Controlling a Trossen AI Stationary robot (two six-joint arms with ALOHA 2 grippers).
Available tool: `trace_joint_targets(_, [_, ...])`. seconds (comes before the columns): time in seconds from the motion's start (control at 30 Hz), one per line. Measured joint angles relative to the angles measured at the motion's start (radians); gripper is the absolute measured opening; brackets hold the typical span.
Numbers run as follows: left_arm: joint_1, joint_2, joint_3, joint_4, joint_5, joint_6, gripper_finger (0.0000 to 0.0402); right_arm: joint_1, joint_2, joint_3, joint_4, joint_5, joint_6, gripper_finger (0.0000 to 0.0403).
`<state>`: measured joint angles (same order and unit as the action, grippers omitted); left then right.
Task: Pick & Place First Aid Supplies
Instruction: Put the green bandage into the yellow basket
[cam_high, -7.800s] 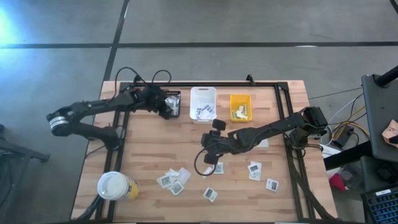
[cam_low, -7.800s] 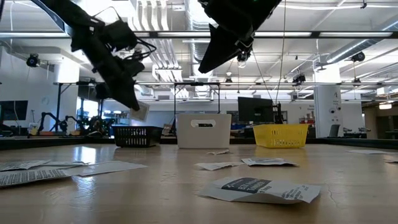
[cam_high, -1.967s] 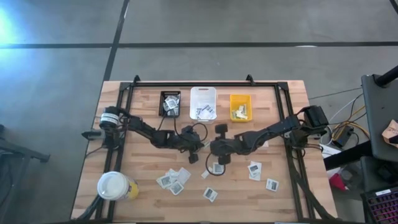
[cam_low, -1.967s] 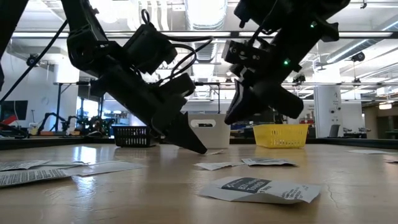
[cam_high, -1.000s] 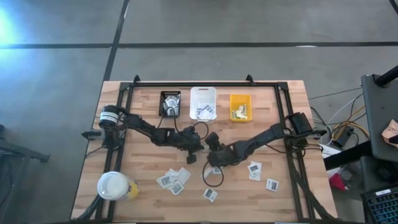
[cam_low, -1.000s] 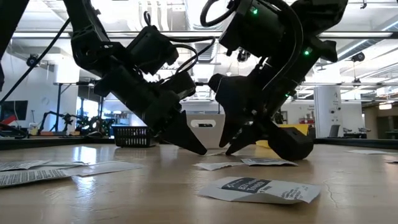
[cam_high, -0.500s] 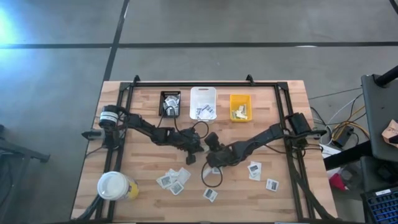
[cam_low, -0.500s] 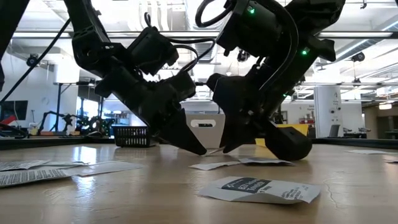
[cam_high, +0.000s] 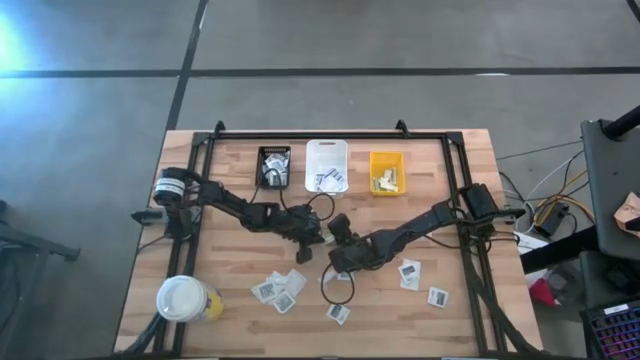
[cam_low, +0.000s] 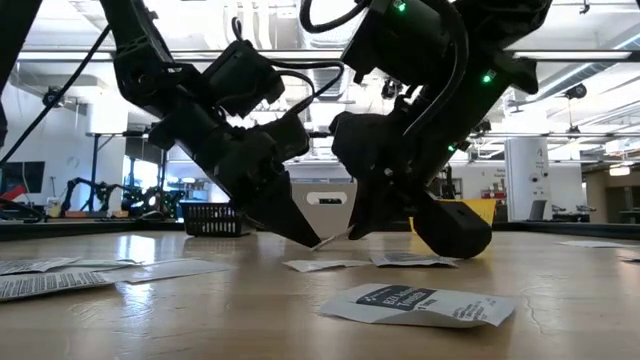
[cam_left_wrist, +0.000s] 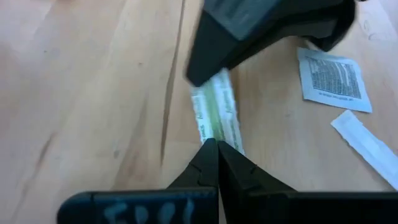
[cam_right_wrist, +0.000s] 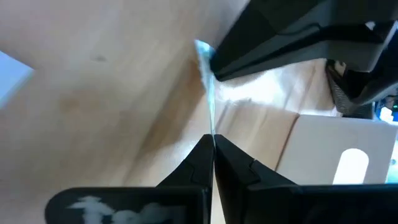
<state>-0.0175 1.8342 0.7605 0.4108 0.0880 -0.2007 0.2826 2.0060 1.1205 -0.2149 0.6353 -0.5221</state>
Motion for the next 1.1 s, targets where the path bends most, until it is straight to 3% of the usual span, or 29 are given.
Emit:
trace_joint_targets(0.57, [0.007, -0.047, 0.001, -0.002, -0.039, 0.045, 0.0, 0.018, 0.0, 0.031, -0.02, -0.06, 0.028, 0.0008])
trace_joint_targets(0.93, [0.005, -0.275, 0.002, -0.278, -0.215, 0.125, 0.0, 0.034, -0.005, 0.041, -0.021, -0.056, 0.082, 0.0008])
trace_joint_targets(1.1, [0.004, -0.405, -0.05, -0.308, -0.225, 0.127, 0.0, 0.034, -0.038, 0.044, -0.027, -0.03, 0.129, 0.0008])
